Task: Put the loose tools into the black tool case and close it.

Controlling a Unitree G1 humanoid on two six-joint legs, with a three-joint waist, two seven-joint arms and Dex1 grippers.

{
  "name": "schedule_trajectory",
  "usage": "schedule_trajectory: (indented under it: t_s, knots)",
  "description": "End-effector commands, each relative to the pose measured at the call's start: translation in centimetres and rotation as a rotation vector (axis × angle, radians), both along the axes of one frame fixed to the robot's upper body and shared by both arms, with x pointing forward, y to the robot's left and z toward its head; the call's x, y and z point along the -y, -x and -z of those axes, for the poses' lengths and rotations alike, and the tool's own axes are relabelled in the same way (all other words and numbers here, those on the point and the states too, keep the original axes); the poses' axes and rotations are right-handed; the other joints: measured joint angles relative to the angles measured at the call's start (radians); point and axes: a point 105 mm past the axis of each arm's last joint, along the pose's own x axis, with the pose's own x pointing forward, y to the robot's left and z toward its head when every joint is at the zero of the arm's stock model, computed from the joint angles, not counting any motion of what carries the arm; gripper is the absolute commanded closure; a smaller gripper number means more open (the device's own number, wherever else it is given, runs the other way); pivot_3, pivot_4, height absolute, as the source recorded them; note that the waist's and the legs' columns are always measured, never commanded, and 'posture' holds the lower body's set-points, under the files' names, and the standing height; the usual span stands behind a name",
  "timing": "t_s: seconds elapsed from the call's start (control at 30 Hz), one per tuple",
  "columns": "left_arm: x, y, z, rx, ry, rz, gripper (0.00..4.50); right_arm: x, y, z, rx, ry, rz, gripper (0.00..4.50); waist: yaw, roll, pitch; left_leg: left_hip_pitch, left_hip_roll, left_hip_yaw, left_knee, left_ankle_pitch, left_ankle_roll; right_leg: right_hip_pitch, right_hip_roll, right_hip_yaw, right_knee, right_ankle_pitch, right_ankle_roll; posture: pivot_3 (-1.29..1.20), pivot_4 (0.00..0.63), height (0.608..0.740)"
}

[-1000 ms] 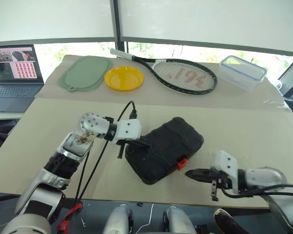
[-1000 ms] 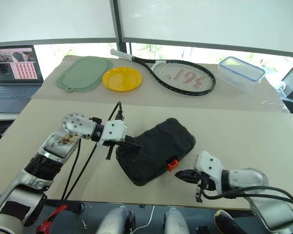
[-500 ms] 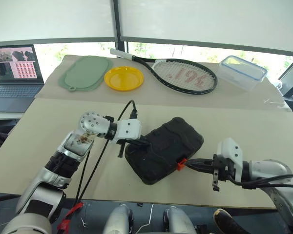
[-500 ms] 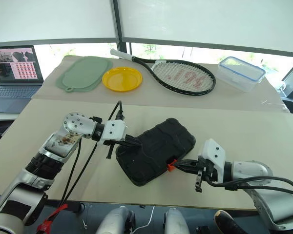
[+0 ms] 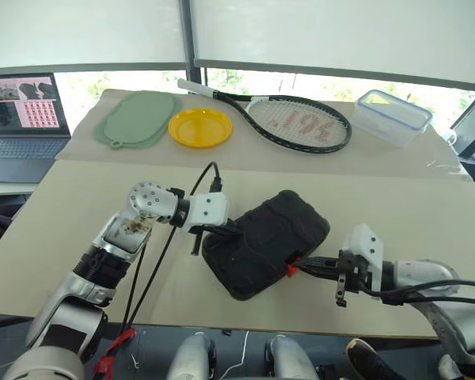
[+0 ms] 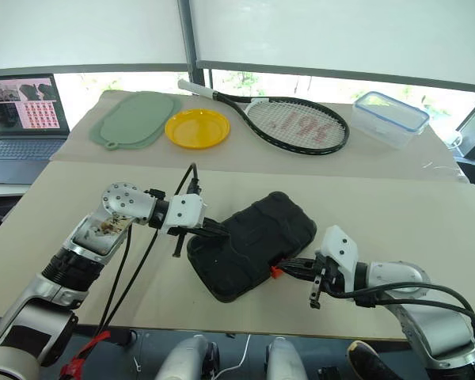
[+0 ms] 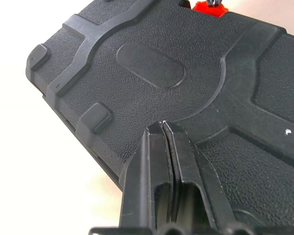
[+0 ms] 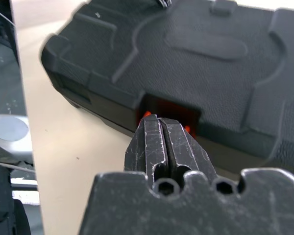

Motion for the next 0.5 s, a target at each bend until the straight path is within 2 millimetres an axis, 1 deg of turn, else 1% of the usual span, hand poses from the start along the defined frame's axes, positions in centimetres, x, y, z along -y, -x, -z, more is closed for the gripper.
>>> schedule_trajectory:
  t_s: [0.03,0.2,0.33,0.4,0.43,0.5]
  knots:
    - [-0.8,-0.1,2.2,-0.053,-0.088,-0.037,4.41,0.0,0.1,0.3,0.007,0.031,-0.005,4.50,0.000,0.000,0.000,0.000,0.000,0.000,0.000,0.000,0.000,0.000,0.000,0.000,0.000,0.000,0.000,0.00,0.150,0.738]
    - [-0.9,-0.1,2.3,-0.057,-0.086,-0.040,4.41,0.6,0.7,0.2,-0.003,0.038,0.000,4.50,0.000,0.000,0.000,0.000,0.000,0.000,0.000,0.000,0.000,0.000,0.000,0.000,0.000,0.000,0.000,0.00,0.150,0.738]
    - [-0.8,-0.1,2.4,-0.058,-0.084,-0.040,4.41,0.7,0.8,-1.4,0.014,-0.030,0.030,4.50,0.000,0.000,0.000,0.000,0.000,0.000,0.000,0.000,0.000,0.000,0.000,0.000,0.000,0.000,0.000,0.00,0.150,0.738]
    - [-0.7,0.0,2.4,-0.059,-0.081,-0.039,4.41,1.0,1.2,-2.2,0.001,-0.067,0.037,4.50,0.001,0.000,0.000,0.000,0.000,0.000,0.000,0.000,0.000,0.000,0.000,0.000,0.000,0.000,0.000,0.00,0.150,0.738]
    - [-0.7,0.0,2.4,-0.059,-0.080,-0.039,4.41,1.2,1.5,-2.4,-0.007,-0.077,0.041,4.50,0.002,0.000,0.000,0.000,0.000,0.000,0.000,0.000,0.000,0.000,0.000,0.000,0.000,0.000,0.000,0.00,0.150,0.738]
    - [-0.7,0.0,2.4,-0.059,-0.078,-0.040,4.41,1.7,2.0,-2.1,-0.034,-0.063,0.049,4.50,0.004,0.000,0.000,0.000,0.000,0.000,-0.001,0.000,0.000,0.000,0.000,0.000,-0.001,0.000,0.000,0.00,0.150,0.738]
